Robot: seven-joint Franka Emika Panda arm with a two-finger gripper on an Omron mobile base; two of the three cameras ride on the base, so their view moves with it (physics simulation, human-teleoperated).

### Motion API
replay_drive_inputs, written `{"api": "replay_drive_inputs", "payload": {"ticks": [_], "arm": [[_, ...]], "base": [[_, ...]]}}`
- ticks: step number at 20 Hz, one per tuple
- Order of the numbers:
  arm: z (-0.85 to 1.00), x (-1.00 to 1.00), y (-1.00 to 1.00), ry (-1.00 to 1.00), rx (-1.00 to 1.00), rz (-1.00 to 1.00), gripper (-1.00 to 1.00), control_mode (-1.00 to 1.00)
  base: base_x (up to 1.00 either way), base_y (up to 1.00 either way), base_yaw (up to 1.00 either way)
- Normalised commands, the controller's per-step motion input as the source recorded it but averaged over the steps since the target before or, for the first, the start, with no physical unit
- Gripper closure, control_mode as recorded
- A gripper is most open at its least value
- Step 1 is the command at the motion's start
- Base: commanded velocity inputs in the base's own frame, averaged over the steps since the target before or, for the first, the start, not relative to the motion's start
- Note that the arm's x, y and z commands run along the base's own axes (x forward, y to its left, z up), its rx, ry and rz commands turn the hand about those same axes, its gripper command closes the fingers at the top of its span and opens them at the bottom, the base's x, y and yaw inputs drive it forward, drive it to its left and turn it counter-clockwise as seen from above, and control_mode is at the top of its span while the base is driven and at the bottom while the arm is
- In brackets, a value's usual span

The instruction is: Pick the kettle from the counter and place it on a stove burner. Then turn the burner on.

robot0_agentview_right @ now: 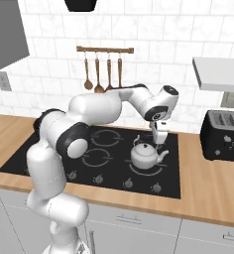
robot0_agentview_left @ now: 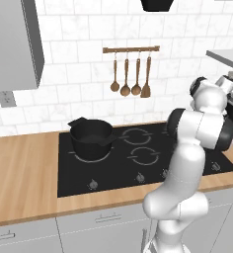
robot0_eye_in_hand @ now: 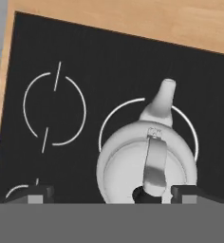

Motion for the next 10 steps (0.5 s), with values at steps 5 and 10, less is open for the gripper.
{"api": "replay_drive_inputs", "payload": {"ticks": [5, 10], "arm": [[0.75, -0.41, -0.06, -0.14, 0.0, 0.0, -1.0, -1.0], [0.54, -0.9, -0.32, -0.12, -0.01, 0.03, -1.0, -1.0]], "base": [[0.0, 0.0, 0.0], [0.0, 0.0, 0.0]]}}
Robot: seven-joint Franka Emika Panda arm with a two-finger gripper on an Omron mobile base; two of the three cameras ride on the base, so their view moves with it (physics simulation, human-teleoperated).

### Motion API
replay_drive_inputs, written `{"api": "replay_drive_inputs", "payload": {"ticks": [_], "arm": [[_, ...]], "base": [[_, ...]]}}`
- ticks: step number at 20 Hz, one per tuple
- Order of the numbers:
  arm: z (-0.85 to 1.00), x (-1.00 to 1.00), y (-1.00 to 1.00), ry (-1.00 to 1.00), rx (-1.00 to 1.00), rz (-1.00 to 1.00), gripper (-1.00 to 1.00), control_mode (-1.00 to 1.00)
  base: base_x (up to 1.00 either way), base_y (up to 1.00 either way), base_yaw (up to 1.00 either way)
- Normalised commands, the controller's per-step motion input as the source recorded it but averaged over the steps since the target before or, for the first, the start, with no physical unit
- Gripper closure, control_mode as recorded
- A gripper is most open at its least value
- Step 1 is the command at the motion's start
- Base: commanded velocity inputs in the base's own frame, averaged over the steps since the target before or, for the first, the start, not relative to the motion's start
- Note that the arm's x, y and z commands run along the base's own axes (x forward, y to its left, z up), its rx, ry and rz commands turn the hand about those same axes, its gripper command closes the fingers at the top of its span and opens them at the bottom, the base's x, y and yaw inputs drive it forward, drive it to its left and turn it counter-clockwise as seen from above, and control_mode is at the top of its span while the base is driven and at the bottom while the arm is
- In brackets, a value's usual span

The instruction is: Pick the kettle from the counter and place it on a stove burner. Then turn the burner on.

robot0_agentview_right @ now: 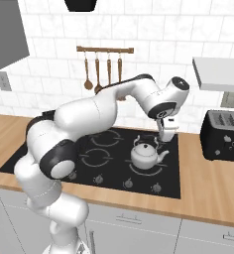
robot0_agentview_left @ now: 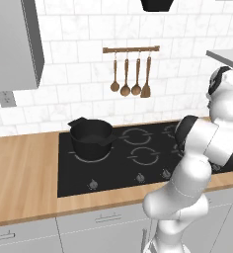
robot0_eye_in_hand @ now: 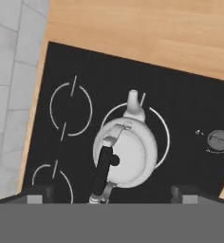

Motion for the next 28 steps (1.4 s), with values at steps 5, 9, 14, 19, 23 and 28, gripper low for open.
{"api": "replay_drive_inputs", "payload": {"ticks": [5, 9, 14, 19, 23, 28], "arm": [[-0.01, -1.0, -0.29, -0.03, -0.19, 0.34, -1.0, -1.0], [-0.35, -0.97, -0.09, 0.0, -0.18, 0.69, -1.0, -1.0], [-0.63, -0.6, 0.0, 0.0, -0.14, 0.83, -1.0, -1.0], [-0.59, -0.26, 0.0, 0.14, -0.12, 0.75, -1.0, -1.0], [-0.48, 0.0, 0.0, 0.13, 0.0, 0.53, -1.0, -1.0], [-0.23, 0.08, 0.0, 0.0, 0.1, 0.26, -1.0, -1.0]], "base": [[0.0, 0.0, 0.0], [0.0, 0.0, 0.0], [0.0, 0.0, 0.0], [0.0, 0.0, 0.0], [0.0, 0.0, 0.0], [0.0, 0.0, 0.0]]}}
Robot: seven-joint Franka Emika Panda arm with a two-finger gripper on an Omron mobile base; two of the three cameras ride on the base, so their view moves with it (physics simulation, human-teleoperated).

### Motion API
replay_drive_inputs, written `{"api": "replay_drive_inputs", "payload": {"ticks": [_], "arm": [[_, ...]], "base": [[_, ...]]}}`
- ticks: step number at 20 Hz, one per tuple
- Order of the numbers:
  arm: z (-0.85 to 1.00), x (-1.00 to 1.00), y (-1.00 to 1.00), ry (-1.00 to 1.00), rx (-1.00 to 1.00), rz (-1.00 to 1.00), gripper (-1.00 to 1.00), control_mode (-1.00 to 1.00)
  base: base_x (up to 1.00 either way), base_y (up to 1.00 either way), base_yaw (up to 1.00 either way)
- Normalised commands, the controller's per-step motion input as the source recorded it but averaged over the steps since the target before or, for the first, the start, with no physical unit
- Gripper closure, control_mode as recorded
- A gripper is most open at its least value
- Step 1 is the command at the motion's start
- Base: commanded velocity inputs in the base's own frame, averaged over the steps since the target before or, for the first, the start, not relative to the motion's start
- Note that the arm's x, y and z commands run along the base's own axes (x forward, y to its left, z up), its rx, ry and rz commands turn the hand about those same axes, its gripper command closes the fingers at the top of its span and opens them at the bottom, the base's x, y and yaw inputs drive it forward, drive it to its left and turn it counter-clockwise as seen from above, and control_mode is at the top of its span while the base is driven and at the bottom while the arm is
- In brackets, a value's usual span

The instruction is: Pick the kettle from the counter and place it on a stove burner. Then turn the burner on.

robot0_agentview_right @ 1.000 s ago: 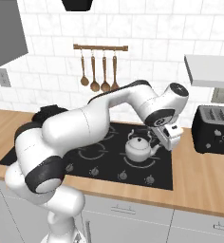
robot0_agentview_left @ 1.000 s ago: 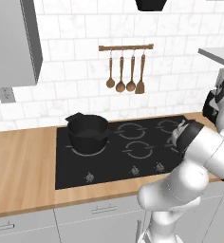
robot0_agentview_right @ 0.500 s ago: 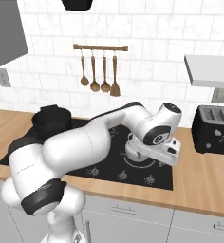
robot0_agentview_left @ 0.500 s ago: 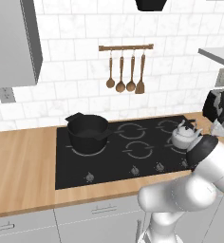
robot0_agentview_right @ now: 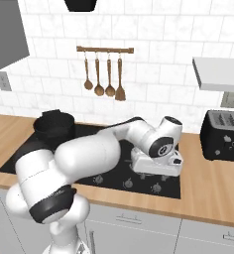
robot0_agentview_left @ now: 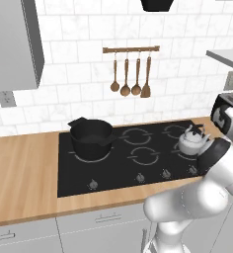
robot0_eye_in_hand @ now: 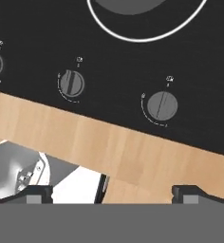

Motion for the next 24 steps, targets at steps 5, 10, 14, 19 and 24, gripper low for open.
{"api": "replay_drive_inputs", "payload": {"ticks": [5, 10, 14, 19, 24], "arm": [[-0.17, 0.09, 0.0, 0.0, 0.04, 0.05, -1.0, -1.0], [-0.35, 0.21, 0.0, 0.01, 0.0, 0.01, -1.0, -1.0], [-0.4, 0.18, 0.0, 0.0, -0.01, 0.0, -1.0, -1.0], [-0.43, 0.18, -0.02, -0.01, -0.08, 0.0, -1.0, -1.0], [-0.31, 0.09, 0.0, -0.08, -0.07, -0.01, -1.0, -1.0]], "base": [[0.0, 0.0, 0.0], [0.0, 0.0, 0.0], [0.0, 0.0, 0.0], [0.0, 0.0, 0.0], [0.0, 0.0, 0.0]]}}
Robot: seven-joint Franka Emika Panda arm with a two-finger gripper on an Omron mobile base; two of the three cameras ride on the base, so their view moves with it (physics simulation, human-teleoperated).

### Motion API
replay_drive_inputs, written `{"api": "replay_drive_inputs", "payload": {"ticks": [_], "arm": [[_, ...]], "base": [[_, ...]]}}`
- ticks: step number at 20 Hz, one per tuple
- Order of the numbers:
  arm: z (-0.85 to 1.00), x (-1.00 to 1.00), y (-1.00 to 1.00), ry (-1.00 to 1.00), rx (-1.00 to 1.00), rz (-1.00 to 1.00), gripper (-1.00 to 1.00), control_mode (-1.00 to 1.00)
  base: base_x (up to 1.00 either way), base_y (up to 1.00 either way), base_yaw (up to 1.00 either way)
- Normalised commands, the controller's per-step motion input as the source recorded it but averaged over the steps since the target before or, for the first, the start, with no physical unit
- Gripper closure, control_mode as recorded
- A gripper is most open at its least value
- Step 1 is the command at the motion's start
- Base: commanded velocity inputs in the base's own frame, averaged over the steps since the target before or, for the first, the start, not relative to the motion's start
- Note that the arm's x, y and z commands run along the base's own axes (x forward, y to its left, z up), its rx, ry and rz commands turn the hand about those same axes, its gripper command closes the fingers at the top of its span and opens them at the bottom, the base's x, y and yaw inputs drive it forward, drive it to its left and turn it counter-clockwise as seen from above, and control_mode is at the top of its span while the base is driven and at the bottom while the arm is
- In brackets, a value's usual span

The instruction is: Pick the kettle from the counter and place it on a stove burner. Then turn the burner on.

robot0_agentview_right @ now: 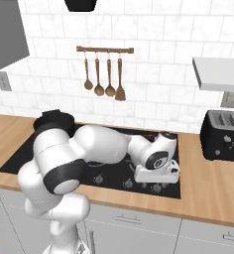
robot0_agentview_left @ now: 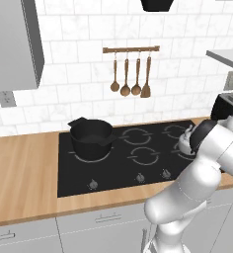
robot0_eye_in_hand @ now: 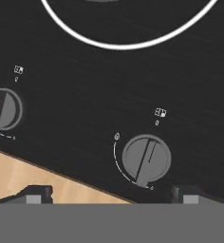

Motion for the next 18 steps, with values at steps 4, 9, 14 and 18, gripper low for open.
{"api": "replay_drive_inputs", "payload": {"ticks": [4, 9, 14, 18], "arm": [[-0.23, 0.0, -0.2, -0.18, -0.05, -0.03, -1.0, -1.0], [-0.04, 0.06, -0.12, -0.15, 0.0, -0.06, -1.0, -1.0], [0.0, 0.26, 0.0, -0.02, 0.0, -0.01, -1.0, -1.0], [0.0, 0.35, 0.0, 0.0, 0.0, -0.01, -1.0, -1.0]], "base": [[0.0, 0.0, 0.0], [0.0, 0.0, 0.0], [0.0, 0.0, 0.0], [0.0, 0.0, 0.0]]}}
